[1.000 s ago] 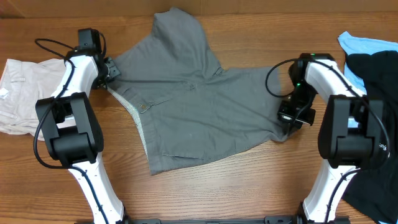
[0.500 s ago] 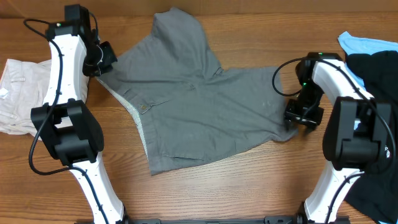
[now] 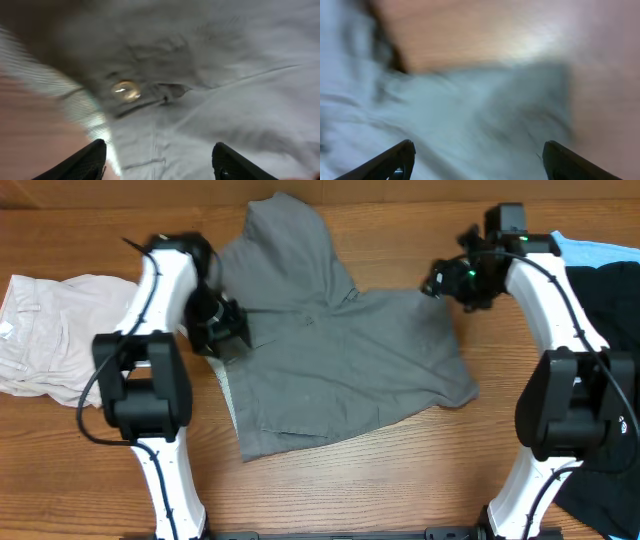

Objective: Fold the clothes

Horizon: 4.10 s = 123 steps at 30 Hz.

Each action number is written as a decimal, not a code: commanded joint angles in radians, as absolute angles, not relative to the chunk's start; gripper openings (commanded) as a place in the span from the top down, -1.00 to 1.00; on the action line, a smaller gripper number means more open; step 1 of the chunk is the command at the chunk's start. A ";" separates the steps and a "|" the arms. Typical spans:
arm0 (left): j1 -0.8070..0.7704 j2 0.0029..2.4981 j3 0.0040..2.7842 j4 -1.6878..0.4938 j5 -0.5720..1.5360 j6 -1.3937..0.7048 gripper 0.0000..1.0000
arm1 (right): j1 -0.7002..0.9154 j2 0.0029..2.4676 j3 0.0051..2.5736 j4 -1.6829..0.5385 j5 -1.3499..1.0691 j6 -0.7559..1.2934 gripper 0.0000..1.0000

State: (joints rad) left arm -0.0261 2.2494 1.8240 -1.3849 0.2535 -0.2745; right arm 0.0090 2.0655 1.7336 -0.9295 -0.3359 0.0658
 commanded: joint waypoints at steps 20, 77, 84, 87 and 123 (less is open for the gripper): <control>-0.031 2.256 1.309 -1.362 -0.180 -0.586 -0.43 | 0.254 2.410 1.756 -0.244 -0.522 0.187 -0.57; -0.011 2.255 1.534 -1.240 -0.077 -0.501 -0.43 | 0.211 2.230 1.947 -1.082 0.259 0.349 -0.19; -0.012 2.255 1.534 -1.230 -0.077 -0.501 -0.44 | 0.098 2.233 1.786 -1.000 -0.065 0.284 -0.01; -0.012 2.255 1.534 -1.226 -0.075 -0.501 -0.45 | 0.090 2.234 1.703 -0.904 -0.310 0.147 -0.01; -0.014 2.255 1.534 -1.232 -0.031 -0.502 -0.46 | 0.287 2.234 1.656 -0.493 -0.155 0.051 -0.52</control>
State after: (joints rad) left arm -0.0006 2.1780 1.5532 -1.2663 -0.0628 -0.4973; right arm 0.2821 2.2311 1.6600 -0.5129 -0.0902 0.1371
